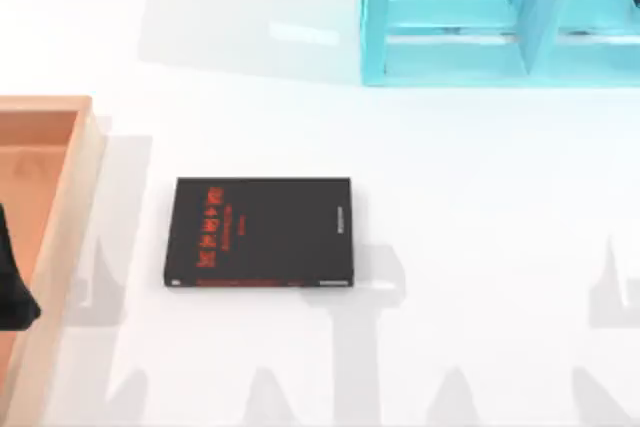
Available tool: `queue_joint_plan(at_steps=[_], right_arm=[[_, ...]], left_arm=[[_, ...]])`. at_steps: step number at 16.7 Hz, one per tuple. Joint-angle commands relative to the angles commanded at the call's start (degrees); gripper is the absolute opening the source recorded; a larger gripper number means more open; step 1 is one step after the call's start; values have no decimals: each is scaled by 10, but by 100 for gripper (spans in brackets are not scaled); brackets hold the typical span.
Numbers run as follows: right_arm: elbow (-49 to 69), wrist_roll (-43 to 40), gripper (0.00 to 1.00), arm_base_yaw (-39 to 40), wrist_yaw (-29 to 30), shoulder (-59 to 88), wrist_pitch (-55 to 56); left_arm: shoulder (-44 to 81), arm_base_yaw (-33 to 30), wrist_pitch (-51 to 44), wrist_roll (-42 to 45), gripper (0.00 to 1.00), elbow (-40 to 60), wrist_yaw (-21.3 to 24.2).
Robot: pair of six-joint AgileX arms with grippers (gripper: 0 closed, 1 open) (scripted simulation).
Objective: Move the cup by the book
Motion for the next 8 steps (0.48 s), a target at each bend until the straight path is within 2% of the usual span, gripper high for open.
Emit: queue_joint_plan(at_steps=[4,8], right_arm=[[17,-18,100,-3,0,18,-16],[108,-127,100,-17,0,123,-104]], left_arm=[[0,0,0,0,100,0,0],[0,0,0,0,100,0,0]])
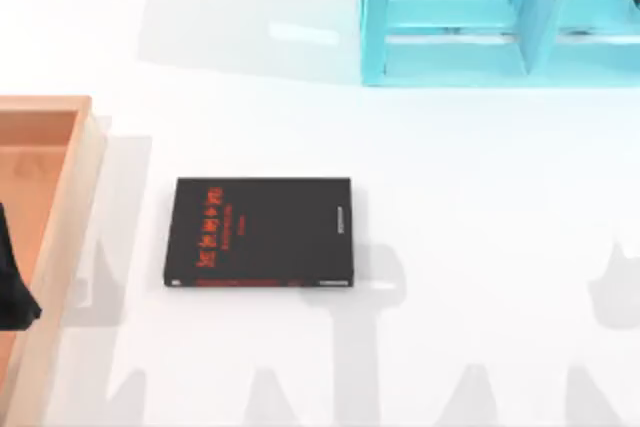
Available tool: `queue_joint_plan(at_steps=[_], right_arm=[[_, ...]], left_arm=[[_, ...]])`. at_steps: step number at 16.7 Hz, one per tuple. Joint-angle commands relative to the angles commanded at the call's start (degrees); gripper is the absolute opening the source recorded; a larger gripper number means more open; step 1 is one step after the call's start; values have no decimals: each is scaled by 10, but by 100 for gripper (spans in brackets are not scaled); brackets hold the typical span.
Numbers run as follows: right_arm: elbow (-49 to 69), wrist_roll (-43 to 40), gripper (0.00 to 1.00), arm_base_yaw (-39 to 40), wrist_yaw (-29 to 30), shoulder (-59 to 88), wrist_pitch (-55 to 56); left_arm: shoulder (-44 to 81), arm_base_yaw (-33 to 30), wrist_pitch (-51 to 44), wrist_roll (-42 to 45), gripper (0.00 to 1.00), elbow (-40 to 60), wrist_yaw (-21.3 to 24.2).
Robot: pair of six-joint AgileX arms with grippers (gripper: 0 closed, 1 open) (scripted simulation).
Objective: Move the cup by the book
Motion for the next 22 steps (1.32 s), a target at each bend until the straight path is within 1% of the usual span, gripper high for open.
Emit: queue_joint_plan(at_steps=[3,10,13,16,18,20,22], right_arm=[[98,-144,100,-16,-2,129,-101],[344,-555,100,-61,-6,485,-374],[441,-695,100,-80,-5,608,-472],[522,-801,100,-94,-4,701,-545],[562,-854,100,-101,-2,745,-578],[586,-884,100,-105,-1,769,-596],[591,-891,100,-106,0,773,-600]], left_arm=[[0,0,0,0,100,0,0],[0,0,0,0,100,0,0],[0,0,0,0,100,0,0],[0,0,0,0,100,0,0],[0,0,0,0,100,0,0],[0,0,0,0,100,0,0],[0,0,0,0,100,0,0]])
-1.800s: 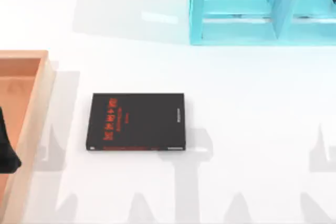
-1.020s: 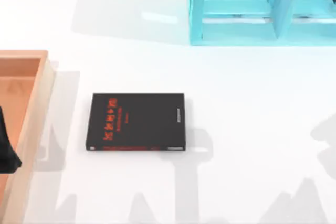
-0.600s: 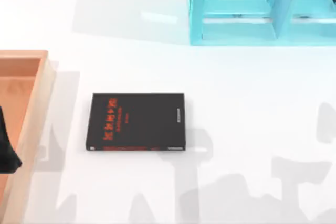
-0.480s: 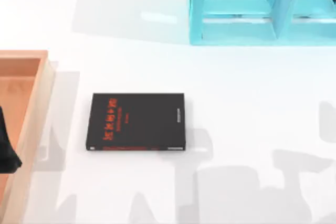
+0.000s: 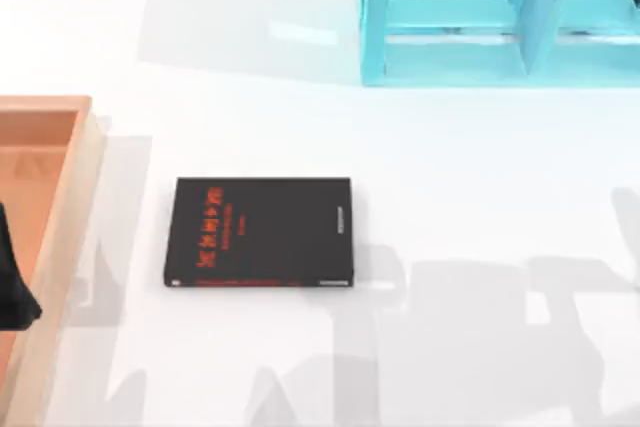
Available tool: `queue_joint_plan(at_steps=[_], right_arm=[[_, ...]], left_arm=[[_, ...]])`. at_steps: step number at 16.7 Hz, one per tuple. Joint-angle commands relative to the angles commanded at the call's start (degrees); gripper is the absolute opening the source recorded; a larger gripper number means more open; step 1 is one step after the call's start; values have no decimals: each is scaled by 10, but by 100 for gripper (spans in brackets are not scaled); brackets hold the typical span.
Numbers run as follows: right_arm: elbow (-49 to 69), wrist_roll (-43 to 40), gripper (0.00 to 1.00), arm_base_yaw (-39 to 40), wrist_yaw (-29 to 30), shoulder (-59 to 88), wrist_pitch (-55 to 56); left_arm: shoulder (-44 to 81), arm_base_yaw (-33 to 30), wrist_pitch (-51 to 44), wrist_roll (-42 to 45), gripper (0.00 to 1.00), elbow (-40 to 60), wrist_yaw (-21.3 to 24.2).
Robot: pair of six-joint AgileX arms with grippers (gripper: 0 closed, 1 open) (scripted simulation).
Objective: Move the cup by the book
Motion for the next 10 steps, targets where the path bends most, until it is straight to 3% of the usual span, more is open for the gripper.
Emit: queue_joint_plan(at_steps=[5,10], right_arm=[[-10,1,100,2,0,1,10],[-89,3,100,2,0,35,127]], left_arm=[[0,0,0,0,100,0,0],[0,0,0,0,100,0,0]])
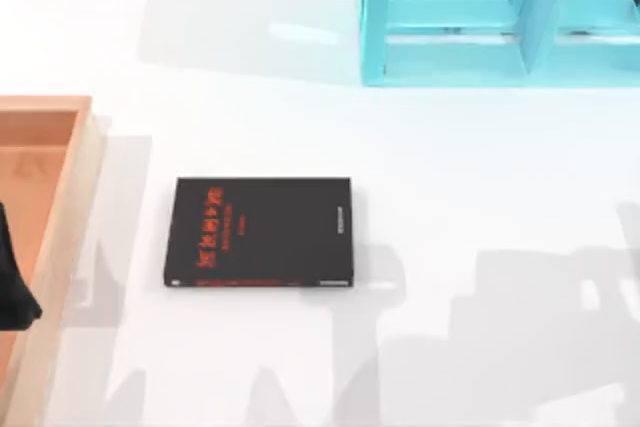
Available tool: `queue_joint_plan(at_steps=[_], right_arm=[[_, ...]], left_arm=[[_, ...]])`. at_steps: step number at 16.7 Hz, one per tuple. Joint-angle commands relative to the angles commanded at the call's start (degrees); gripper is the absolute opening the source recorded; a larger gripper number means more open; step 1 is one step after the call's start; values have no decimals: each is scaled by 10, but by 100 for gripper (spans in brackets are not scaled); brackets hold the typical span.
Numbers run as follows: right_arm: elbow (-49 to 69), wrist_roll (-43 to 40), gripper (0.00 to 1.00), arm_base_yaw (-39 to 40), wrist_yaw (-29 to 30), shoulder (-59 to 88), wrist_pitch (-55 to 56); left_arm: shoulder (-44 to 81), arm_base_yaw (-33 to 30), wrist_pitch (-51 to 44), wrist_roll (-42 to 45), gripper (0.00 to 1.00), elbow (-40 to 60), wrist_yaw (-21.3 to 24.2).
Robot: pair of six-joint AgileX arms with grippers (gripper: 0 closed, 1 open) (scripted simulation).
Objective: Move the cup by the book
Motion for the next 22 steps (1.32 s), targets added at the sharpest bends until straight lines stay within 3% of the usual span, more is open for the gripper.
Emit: queue_joint_plan(at_steps=[4,9,22], right_arm=[[-67,0,100,0,0,29,95],[-78,0,100,0,0,33,109],[-78,0,2,0,0,33,109]], left_arm=[[0,0,0,0,100,0,0],[0,0,0,0,100,0,0],[0,0,0,0,100,0,0]])
